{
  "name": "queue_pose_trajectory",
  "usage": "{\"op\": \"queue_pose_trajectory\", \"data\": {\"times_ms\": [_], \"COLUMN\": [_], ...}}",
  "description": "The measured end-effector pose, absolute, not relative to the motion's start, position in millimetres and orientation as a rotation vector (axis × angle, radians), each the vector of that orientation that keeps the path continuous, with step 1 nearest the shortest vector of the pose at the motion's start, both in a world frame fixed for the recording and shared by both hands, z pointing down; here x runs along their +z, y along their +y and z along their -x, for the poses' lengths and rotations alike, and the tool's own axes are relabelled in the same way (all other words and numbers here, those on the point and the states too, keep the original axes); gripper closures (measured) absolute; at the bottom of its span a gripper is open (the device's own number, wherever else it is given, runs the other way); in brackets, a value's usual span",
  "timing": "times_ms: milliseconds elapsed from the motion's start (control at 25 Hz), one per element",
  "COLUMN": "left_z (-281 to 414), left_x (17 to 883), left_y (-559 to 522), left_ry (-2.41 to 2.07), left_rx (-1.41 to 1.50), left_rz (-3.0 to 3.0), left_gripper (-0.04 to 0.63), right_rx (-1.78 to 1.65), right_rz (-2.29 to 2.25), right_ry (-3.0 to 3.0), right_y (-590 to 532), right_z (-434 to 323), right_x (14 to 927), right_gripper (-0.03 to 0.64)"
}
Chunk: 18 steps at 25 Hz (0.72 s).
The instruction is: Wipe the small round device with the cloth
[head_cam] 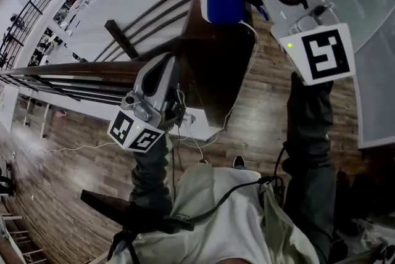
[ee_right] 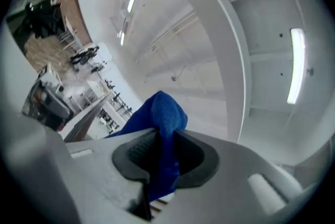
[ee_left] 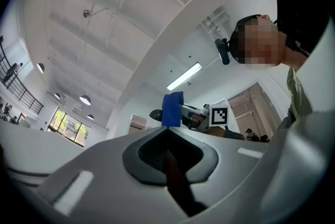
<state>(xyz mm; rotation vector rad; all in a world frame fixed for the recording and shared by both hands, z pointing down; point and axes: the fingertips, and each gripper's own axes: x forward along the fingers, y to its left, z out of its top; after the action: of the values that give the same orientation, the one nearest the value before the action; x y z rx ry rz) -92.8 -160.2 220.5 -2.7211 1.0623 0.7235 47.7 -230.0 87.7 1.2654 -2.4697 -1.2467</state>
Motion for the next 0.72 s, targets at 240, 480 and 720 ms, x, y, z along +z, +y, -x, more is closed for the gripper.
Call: {"op": "queue_pose_trajectory", "data": {"times_ms": [240, 480, 720], "left_z": [96.8, 103.9, 105.4], "left_x": [224.2, 238.0, 249.8], "left_y": [-160.6, -163.3, -164.3], "left_ry": [1.063, 1.077, 1.082], "left_rx": [0.739, 0.777, 0.777], "left_rz": [2.735, 2.748, 2.787], "left_gripper": [0.597, 0.597, 0.597], "right_rx": [-1.264, -1.079, -0.994], "right_rz": [-1.251, -1.133, -1.278], "right_ry": [-2.38, -2.406, -2.425], "right_y": [-238.0, -229.9, -234.2], "right_z": [-26.6, -34.1, -61.8], "right_x": [123.3, 177.7, 155.3], "right_gripper": [0.541, 0.541, 0.541]}}
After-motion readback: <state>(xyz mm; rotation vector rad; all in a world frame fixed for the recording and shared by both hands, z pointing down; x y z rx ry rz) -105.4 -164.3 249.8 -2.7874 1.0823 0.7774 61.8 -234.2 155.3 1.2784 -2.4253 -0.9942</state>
